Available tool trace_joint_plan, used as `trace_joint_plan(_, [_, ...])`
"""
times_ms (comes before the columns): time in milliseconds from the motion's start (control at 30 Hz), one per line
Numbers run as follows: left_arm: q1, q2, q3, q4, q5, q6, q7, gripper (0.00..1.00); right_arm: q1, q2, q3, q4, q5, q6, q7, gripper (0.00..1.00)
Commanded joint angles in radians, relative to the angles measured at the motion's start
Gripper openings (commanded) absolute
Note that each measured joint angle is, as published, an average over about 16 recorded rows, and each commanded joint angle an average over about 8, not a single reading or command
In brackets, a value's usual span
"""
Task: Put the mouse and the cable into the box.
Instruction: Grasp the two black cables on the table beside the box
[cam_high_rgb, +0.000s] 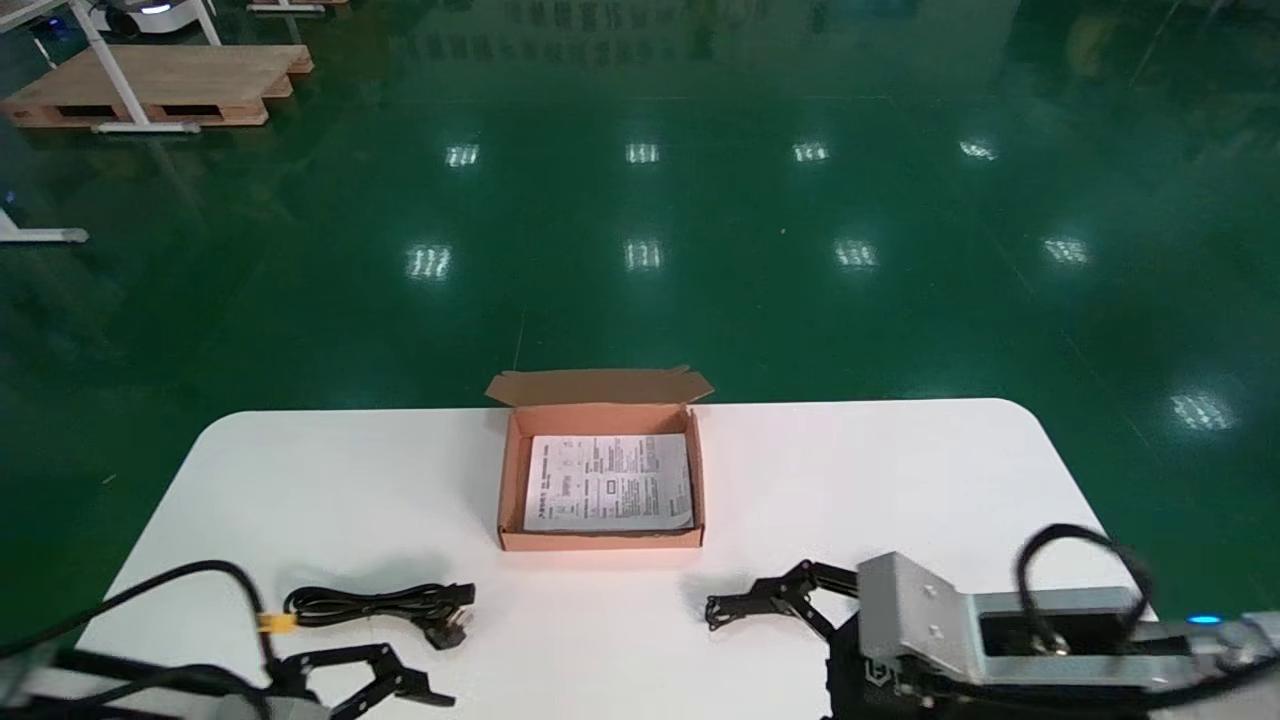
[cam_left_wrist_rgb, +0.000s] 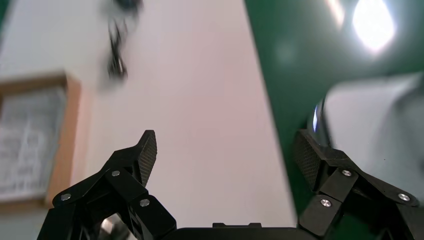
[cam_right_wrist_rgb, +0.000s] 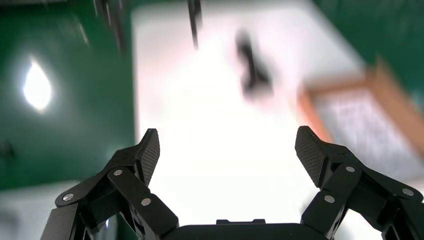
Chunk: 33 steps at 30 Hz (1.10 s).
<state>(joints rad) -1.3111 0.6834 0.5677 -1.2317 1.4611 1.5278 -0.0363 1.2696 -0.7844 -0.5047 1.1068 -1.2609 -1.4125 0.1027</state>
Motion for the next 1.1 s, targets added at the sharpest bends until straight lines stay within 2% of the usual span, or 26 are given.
trace_joint_plan(33, [-0.059,0.036,0.058,0.031,0.147,-0.005,0.043,1.0,0.053,-0.047,-0.055,-0.06,-0.126,0.013,-0.013,1.0])
trace_joint_plan(167, [-0.09,0.108,0.098,0.14,0.251,-0.049,0.076,1.0,0.12,-0.111,-0.11,-0.159,-0.241,0.04,-0.034,1.0])
trace_joint_plan(300, [-0.095,0.14,0.109,0.187,0.282,-0.07,0.083,1.0,0.144,-0.135,-0.131,-0.195,-0.278,0.05,-0.039,1.0])
trace_joint_plan(567, [-0.094,0.13,0.104,0.16,0.282,-0.079,0.084,1.0,0.127,-0.12,-0.116,-0.173,-0.259,0.048,-0.033,1.0])
trace_joint_plan(800, [-0.079,0.221,0.14,0.194,0.446,-0.272,0.1,1.0,0.124,-0.126,-0.11,-0.121,-0.268,0.088,0.013,1.0])
trace_joint_plan(933, [-0.086,0.285,0.164,0.265,0.542,-0.371,0.1,1.0,0.117,-0.117,-0.109,-0.071,-0.277,0.103,0.046,1.0])
trace_joint_plan(1100, [-0.12,0.336,0.175,0.391,0.598,-0.434,0.105,1.0,0.095,-0.091,-0.109,-0.008,-0.289,0.115,0.081,1.0])
